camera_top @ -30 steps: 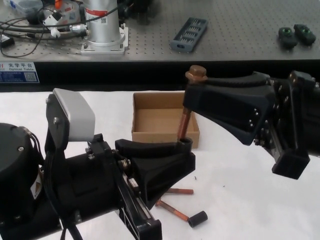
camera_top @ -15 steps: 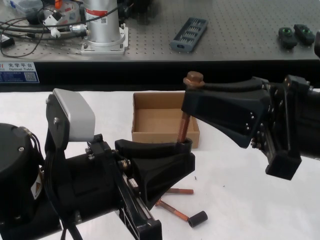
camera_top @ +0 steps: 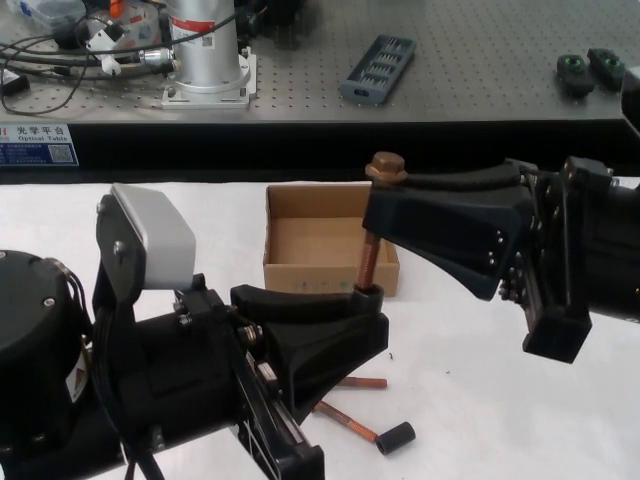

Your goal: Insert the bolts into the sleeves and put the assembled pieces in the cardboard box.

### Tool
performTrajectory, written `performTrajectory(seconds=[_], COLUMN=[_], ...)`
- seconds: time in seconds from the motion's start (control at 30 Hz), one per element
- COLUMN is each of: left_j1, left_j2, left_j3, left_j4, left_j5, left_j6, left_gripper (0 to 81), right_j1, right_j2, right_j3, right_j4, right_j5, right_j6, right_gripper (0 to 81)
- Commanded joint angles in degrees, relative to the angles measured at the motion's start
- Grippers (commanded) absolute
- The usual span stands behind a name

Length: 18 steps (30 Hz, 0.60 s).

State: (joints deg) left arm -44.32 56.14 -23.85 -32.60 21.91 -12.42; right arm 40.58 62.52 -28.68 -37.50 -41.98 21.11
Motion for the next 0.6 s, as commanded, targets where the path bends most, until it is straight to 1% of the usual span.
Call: performTrajectory(seconds=[0.0, 0.23, 0.33, 0.37, 0.4, 0.43, 0.5, 0.53, 0.57], left_j1=[-0.16, -0.16, -0.16, -0.16, -0.16, -0.16, -0.16, -0.16, -0.16], left_j2=[-0.67, -0.67, -0.67, -0.67, -0.67, -0.67, -0.67, -0.67, -0.67], left_j3=[-0.65, -0.65, -0.65, -0.65, -0.65, -0.65, -0.65, -0.65, -0.65], left_j4=[-2.25, -2.25, -2.25, -2.25, -2.25, -2.25, -2.25, -2.25, -2.25], left_j5=[-1.89, -1.99, -2.18, -2.18, -2.18, -2.18, -2.18, -2.18, -2.18], left_j6=[2.18, 2.16, 2.16, 2.16, 2.16, 2.16, 2.16, 2.16, 2.16], left_gripper=[0.6, 0.6, 0.6, 0.6, 0.6, 0.6, 0.6, 0.6, 0.6], right_j1=[-0.10, -0.10, -0.10, -0.10, -0.10, -0.10, -0.10, -0.10, -0.10], right_j2=[0.06, 0.06, 0.06, 0.06, 0.06, 0.06, 0.06, 0.06, 0.06], right_j3=[-0.25, -0.25, -0.25, -0.25, -0.25, -0.25, -0.25, -0.25, -0.25], right_j4=[1.25, 2.57, 5.84, 7.07, 8.38, 9.20, 10.15, 10.16, 10.16], right_j5=[-1.70, -2.30, -2.60, -2.82, -3.22, -3.52, -3.62, -3.34, -1.88], right_j6=[-0.36, -0.36, -0.36, -0.36, -0.36, -0.36, -0.58, -0.55, -0.37], right_gripper=[3.4, 3.4, 3.2, 1.5, 2.3, 8.5, 25.1, 34.9, 41.9])
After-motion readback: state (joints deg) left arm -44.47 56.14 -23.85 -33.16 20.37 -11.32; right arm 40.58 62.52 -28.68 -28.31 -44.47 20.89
